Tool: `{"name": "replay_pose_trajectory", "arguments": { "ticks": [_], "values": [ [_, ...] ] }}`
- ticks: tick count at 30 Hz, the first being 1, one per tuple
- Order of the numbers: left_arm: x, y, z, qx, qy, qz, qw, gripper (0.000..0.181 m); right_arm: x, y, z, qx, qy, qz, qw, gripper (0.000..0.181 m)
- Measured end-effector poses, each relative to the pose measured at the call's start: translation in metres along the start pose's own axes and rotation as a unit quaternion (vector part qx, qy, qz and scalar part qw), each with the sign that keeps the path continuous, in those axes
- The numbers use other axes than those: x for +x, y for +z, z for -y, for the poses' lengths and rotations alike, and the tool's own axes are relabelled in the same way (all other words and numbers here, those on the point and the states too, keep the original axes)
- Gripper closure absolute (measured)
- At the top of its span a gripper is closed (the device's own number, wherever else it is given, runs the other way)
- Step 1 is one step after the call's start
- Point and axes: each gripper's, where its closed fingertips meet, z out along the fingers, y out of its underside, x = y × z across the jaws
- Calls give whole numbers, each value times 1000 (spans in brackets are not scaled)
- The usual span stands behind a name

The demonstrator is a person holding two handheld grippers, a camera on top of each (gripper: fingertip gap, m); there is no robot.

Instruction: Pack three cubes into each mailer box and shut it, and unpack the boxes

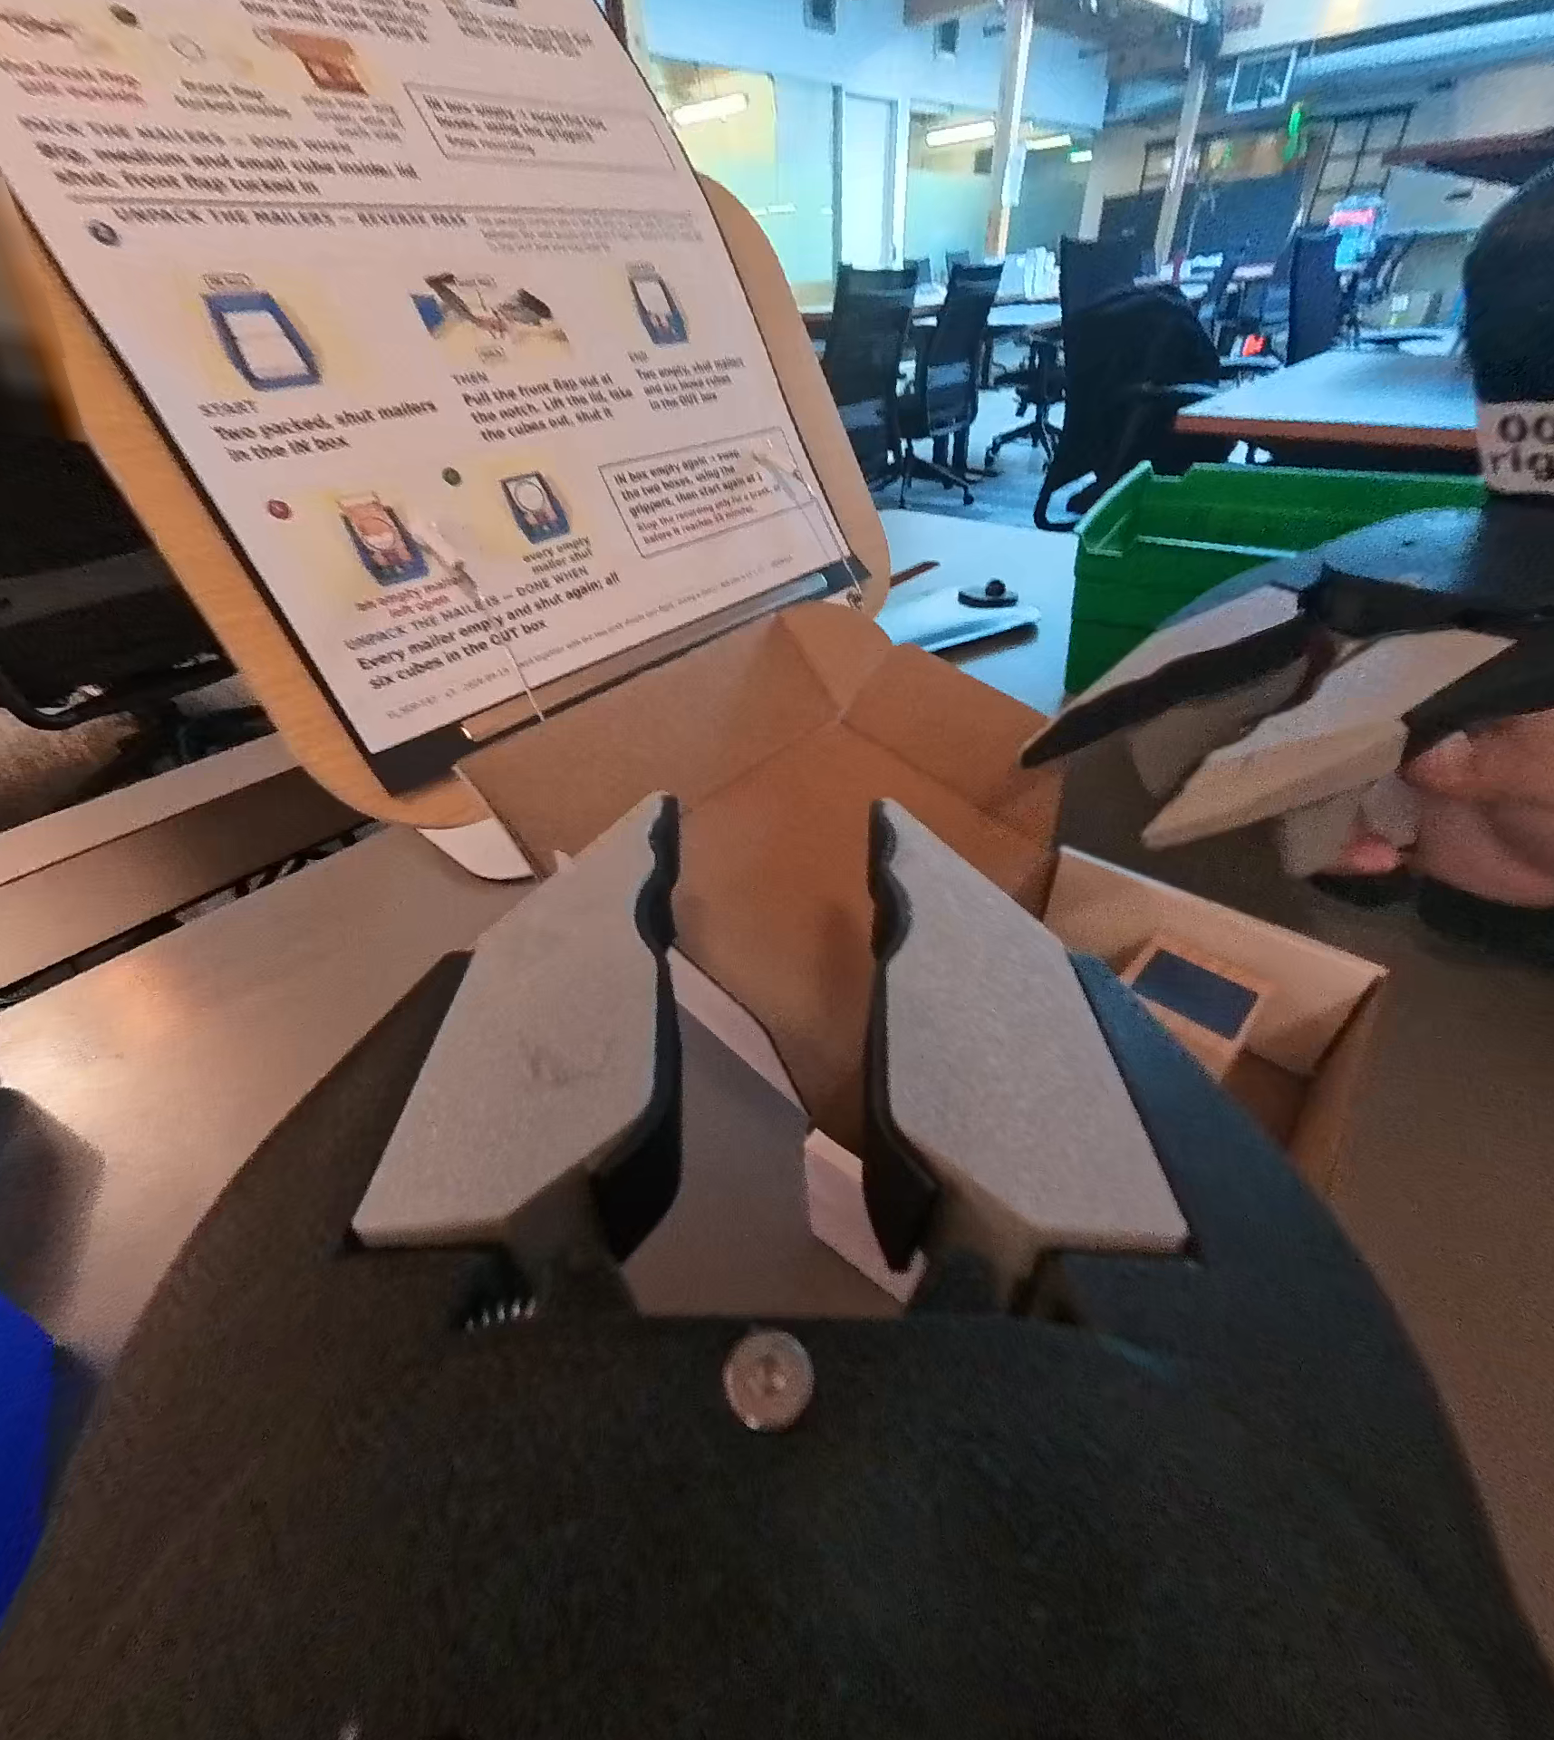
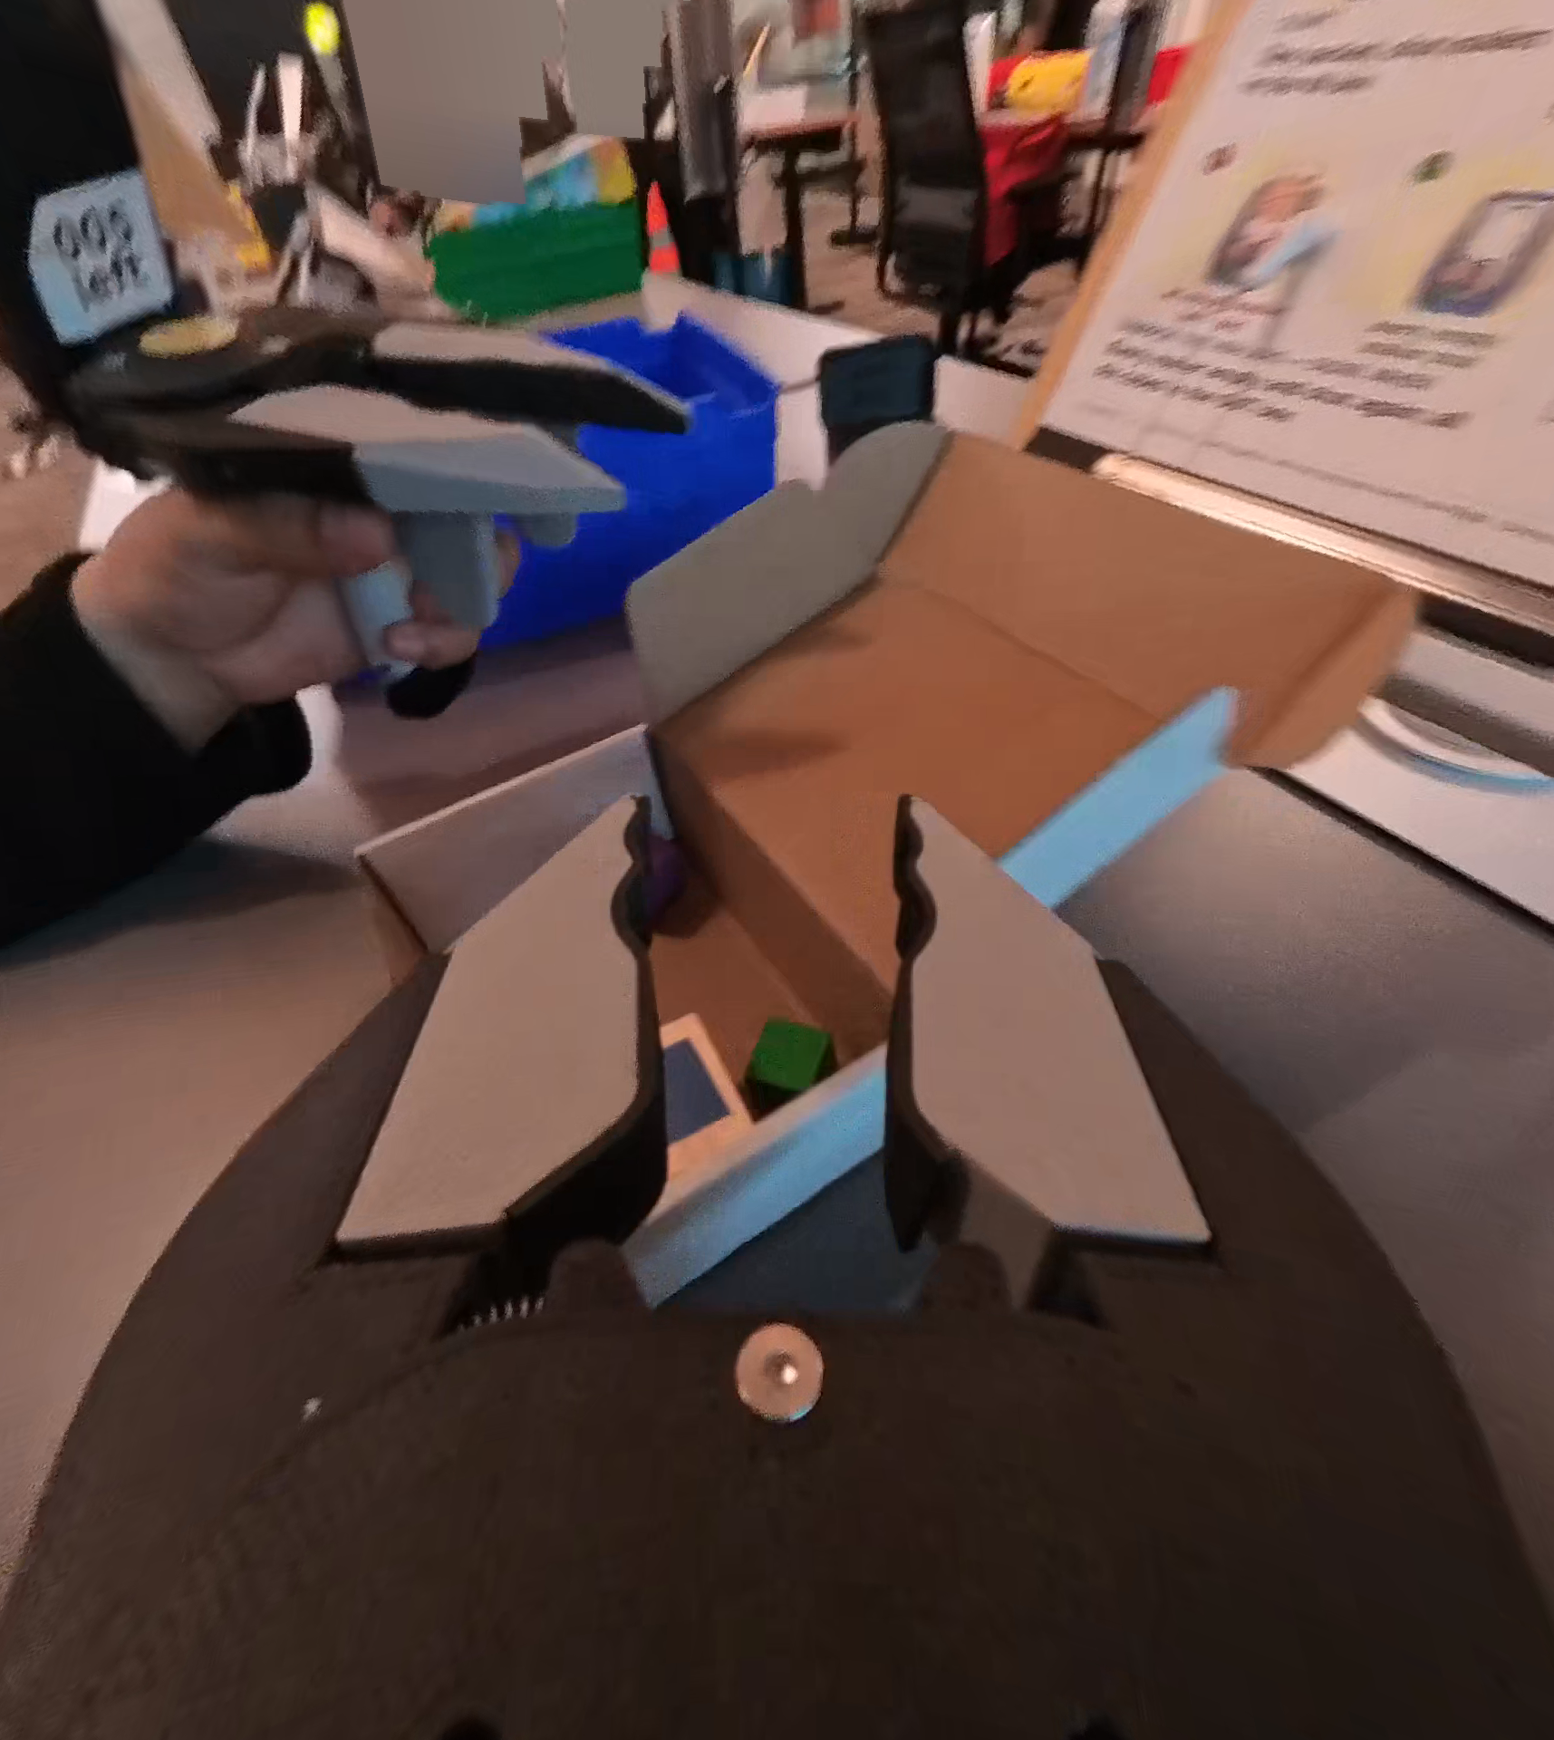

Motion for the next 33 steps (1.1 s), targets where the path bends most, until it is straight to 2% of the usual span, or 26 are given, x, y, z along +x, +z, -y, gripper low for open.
{"name": "replay_pose_trajectory", "arguments": {
  "ticks": [4, 9, 13, 18, 20, 22, 25, 28, 31, 33],
  "values": [
    [-16, -6, 3, 15, -38, 15, 999, 143, 32, -22, 12, 77, 96, -7, 992, 132],
    [-42, -8, -14, -6, -113, 35, 993, 147, 67, -49, 24, 166, 245, 32, 955, 127],
    [-54, -5, -35, -39, -132, 47, 989, 147, 78, -45, 8, 131, 305, 54, 942, 123],
    [-45, 6, -57, -79, -188, 5, 979, 143, 77, -28, -7, 96, 330, 66, 937, 120],
    [-38, 8, -58, -81, -207, -16, 975, 151, 68, -21, -5, 96, 345, 105, 928, 128],
    [-36, 9, -57, -78, -210, -22, 974, 151, 59, -13, -6, 86, 349, 134, 923, 139],
    [-31, 10, -59, -80, -214, -41, 973, 159, 56, -5, -9, 73, 338, 136, 928, 139],
    [-21, 7, -52, -65, -227, -87, 968, 170, 52, -10, -5, 75, 323, 153, 931, 143],
    [-12, 5, -46, -53, -236, -124, 962, 181, 46, -17, -3, 69, 273, 159, 946, 149],
    [-8, 4, -43, -49, -218, -134, 966, 181, 42, -19, -2, 62, 227, 151, 960, 149]
  ]
}}
